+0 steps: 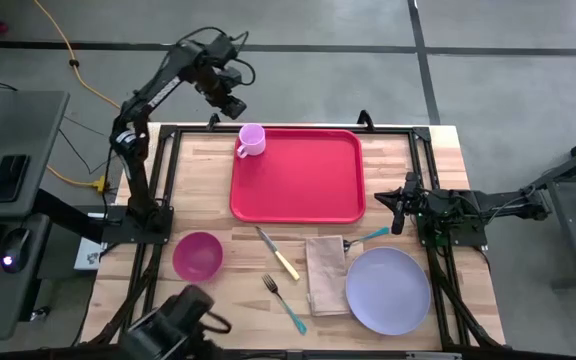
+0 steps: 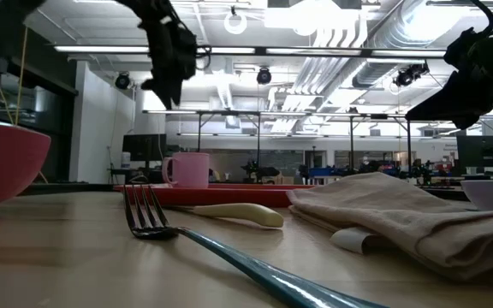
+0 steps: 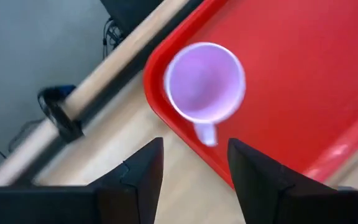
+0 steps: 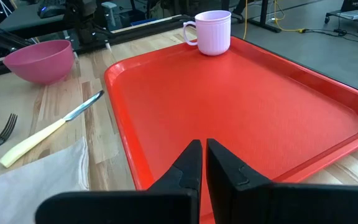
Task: Set up tray
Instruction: Put the light blue plate on the bottom left of the orange serving tray
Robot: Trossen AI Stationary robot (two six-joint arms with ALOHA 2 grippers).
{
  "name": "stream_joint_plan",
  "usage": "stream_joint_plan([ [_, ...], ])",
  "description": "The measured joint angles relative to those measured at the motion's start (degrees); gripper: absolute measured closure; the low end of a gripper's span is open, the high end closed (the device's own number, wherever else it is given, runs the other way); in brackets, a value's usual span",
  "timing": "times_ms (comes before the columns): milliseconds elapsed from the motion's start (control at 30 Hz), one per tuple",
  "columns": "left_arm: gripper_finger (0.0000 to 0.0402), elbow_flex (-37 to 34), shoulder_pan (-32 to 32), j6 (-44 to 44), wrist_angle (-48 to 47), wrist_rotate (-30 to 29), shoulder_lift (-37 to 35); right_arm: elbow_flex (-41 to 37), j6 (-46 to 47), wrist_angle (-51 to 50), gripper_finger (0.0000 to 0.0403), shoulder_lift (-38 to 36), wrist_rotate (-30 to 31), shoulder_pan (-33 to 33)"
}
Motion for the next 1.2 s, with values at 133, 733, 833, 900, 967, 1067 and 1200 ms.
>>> stream_joint_plan([
  [133,0.0195,0.0,0.0,-2.2,-3.6,3.5,-4.4,0.0,-0.2,0.0,0.0402,0.0,0.0,0.0],
  [733,0.0202,0.0,-14.1,-14.5,-5.7,7.9,-18.4,0.0,-0.1,0.0,0.0402,0.0,-0.3,0.0],
  [833,0.0204,0.0,-17.8,-15.7,-5.7,7.8,-19.3,0.0,0.0,0.0,0.0402,0.0,-1.1,0.0],
  [900,0.0204,0.0,-20.3,-16.5,-5.7,7.8,-19.9,0.0,0.0,0.1,0.0402,0.0,-1.8,0.0],
  [967,0.0204,0.0,-22.6,-16.5,-5.7,7.7,-20.4,0.0,0.0,0.1,0.0402,0.0,-2.3,0.0],
  [1067,0.0207,0.0,-25.7,-17.9,-5.7,7.8,-20.7,0.0,0.0,0.1,0.0402,0.0,-3.0,0.0],
  [1200,0.0208,0.0,-29.7,-17.7,-5.7,7.6,-20.7,-0.1,0.0,0.1,0.0402,0.0,-3.0,0.0],
])
